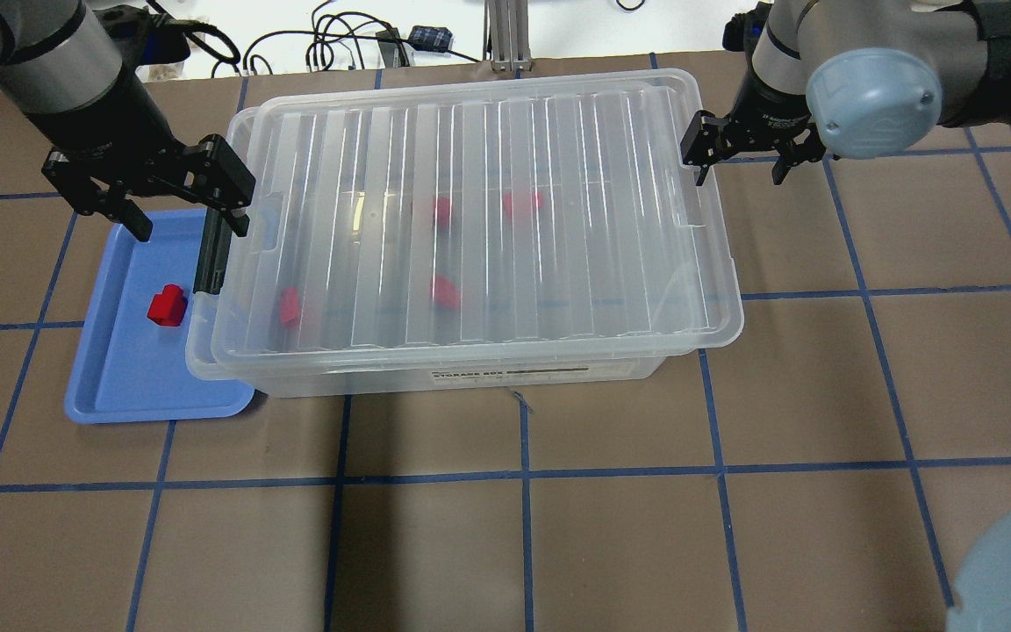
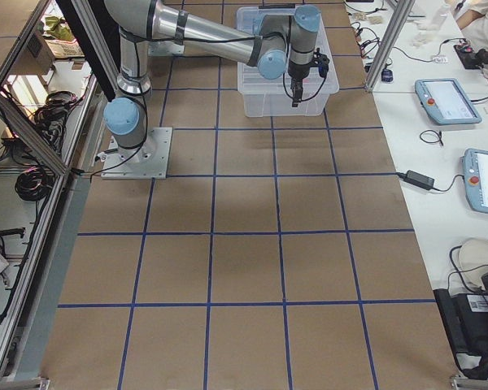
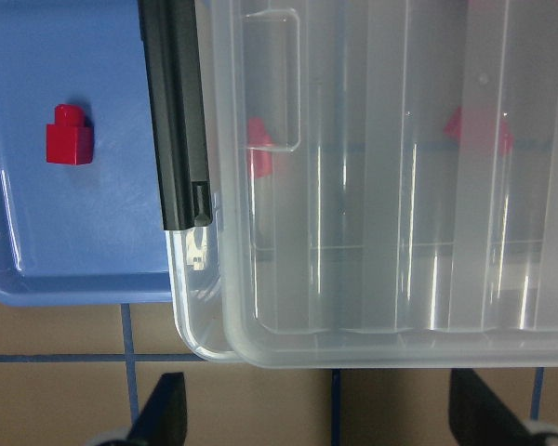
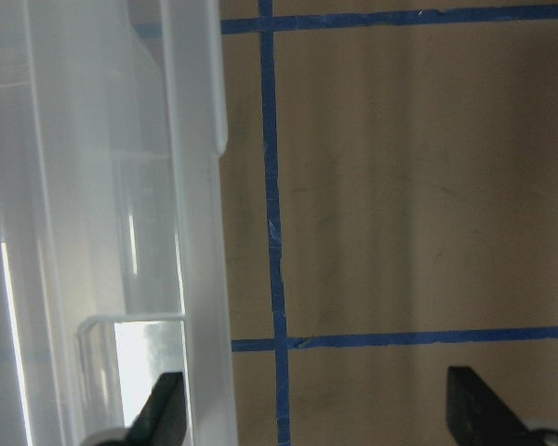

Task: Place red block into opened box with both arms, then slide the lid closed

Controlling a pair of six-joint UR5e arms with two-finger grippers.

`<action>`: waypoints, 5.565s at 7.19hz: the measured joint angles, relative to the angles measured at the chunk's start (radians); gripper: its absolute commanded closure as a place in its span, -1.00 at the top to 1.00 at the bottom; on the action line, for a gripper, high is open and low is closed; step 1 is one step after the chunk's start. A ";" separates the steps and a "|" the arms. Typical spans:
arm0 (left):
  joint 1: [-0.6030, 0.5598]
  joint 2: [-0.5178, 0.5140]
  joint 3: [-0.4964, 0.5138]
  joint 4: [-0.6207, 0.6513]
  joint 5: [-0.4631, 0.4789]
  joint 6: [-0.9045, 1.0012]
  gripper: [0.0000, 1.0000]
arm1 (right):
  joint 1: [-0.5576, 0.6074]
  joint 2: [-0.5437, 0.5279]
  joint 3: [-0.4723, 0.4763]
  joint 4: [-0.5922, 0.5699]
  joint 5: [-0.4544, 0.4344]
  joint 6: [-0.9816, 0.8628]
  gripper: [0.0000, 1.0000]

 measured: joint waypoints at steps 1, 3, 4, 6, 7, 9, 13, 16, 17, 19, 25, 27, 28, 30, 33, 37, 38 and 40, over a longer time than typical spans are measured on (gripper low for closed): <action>0.006 -0.006 0.001 0.004 -0.005 0.001 1.00 | -0.001 0.003 0.002 -0.008 -0.002 -0.012 1.00; 0.012 -0.009 0.001 0.010 0.000 0.001 1.00 | -0.006 0.005 0.002 -0.022 -0.006 -0.065 1.00; 0.018 -0.009 0.001 0.013 0.002 0.001 1.00 | -0.017 0.006 0.002 -0.025 -0.007 -0.089 1.00; 0.065 -0.010 0.000 0.015 0.000 0.004 1.00 | -0.074 0.006 0.003 -0.028 -0.007 -0.160 1.00; 0.087 -0.011 0.000 0.015 -0.001 0.005 1.00 | -0.118 0.005 0.004 -0.027 -0.007 -0.206 1.00; 0.103 -0.011 0.000 0.014 0.004 0.015 1.00 | -0.212 0.003 0.005 -0.024 -0.008 -0.295 1.00; 0.180 -0.023 -0.005 0.016 0.004 0.141 1.00 | -0.307 -0.001 0.005 -0.019 -0.011 -0.387 1.00; 0.333 -0.098 -0.030 0.098 -0.002 0.379 1.00 | -0.313 -0.003 0.005 -0.017 -0.010 -0.390 1.00; 0.368 -0.129 -0.056 0.165 -0.004 0.440 1.00 | -0.313 -0.003 0.005 -0.017 -0.008 -0.390 1.00; 0.412 -0.199 -0.120 0.300 -0.002 0.544 1.00 | -0.308 -0.013 -0.015 -0.012 0.003 -0.390 1.00; 0.435 -0.416 -0.164 0.478 -0.024 0.580 1.00 | -0.216 -0.250 -0.095 0.281 0.020 -0.207 1.00; 0.432 -0.464 -0.162 0.502 -0.044 0.579 0.93 | -0.076 -0.261 -0.096 0.292 0.007 -0.006 1.00; 0.430 -0.484 -0.159 0.520 -0.047 0.574 0.58 | -0.001 -0.259 -0.096 0.289 -0.008 0.106 1.00; 0.428 -0.511 -0.152 0.539 -0.049 0.561 -0.88 | 0.103 -0.254 -0.093 0.280 -0.028 0.247 1.00; 0.420 -0.518 -0.144 0.544 -0.050 0.562 -1.00 | 0.128 -0.253 -0.088 0.279 -0.031 0.273 1.00; 0.377 -0.441 -0.053 0.506 -0.046 0.525 -1.00 | 0.129 -0.252 -0.087 0.279 -0.031 0.266 1.00; 0.362 -0.397 -0.012 0.442 -0.044 0.505 -1.00 | 0.129 -0.252 -0.087 0.278 -0.031 0.265 1.00; 0.320 -0.304 0.052 0.303 -0.044 0.444 -1.00 | 0.129 -0.250 -0.085 0.277 -0.030 0.264 1.00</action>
